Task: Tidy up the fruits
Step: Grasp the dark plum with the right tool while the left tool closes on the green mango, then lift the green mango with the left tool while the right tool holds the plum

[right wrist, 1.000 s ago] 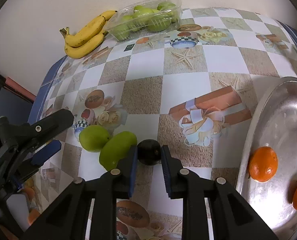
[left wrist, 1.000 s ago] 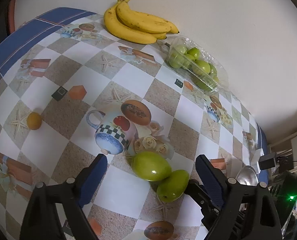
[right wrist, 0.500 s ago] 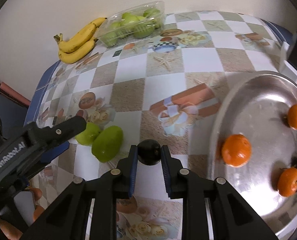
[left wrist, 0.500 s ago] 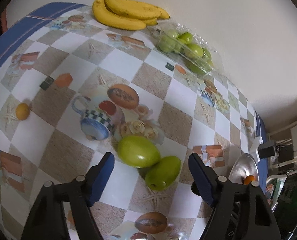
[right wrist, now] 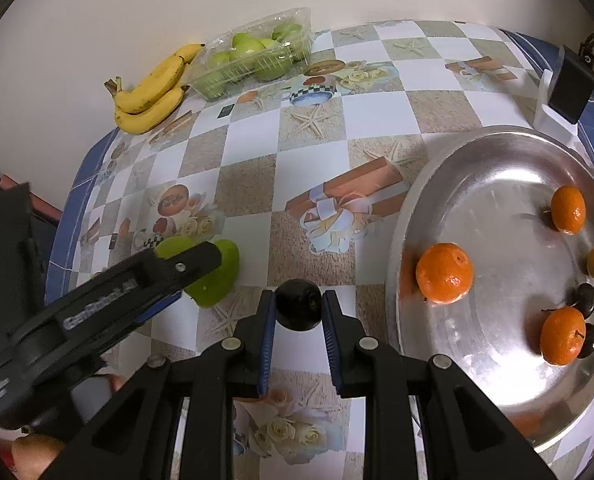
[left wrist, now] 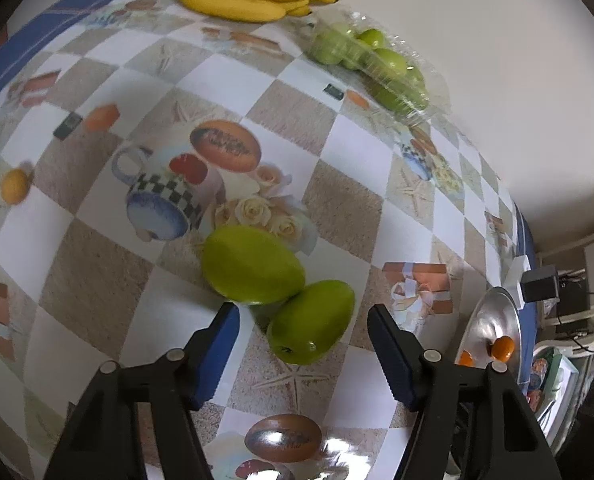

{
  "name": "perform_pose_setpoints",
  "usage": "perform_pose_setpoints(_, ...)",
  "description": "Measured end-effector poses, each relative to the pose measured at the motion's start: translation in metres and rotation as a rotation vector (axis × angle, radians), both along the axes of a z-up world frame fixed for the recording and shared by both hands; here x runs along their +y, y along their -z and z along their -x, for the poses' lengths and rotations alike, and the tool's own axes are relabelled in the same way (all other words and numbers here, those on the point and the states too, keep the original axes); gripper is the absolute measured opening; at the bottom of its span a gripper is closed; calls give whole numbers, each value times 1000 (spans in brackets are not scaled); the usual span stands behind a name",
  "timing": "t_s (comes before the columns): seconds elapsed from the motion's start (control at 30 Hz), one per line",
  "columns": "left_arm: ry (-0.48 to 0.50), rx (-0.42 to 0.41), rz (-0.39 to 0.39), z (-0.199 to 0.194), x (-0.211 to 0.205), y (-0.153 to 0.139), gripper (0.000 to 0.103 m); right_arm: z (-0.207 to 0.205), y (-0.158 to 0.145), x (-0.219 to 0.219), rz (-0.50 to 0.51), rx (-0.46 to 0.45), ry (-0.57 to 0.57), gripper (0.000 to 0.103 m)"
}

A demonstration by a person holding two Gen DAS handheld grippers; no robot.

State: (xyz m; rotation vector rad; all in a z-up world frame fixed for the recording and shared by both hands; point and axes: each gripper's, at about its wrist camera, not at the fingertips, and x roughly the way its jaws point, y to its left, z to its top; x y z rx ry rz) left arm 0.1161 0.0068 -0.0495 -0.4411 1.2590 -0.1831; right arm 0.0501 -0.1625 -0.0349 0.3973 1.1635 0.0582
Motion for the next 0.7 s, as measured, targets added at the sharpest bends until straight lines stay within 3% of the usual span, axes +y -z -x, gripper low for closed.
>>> perform_pose_setpoints(0.17, -21, 11, 20, 0, 0, 6, 59, 4, -3, -1, -7, -7, 2, 24)
perform_pose_setpoints(0.3, -7, 10, 41, 1, -4, 6, 46, 7, -5, -3, -18, -9, 7, 24)
perform_pose_setpoints(0.7, -9, 9, 66, 5, -3, 0, 41, 6, -1, -14, -18, 0, 25, 24)
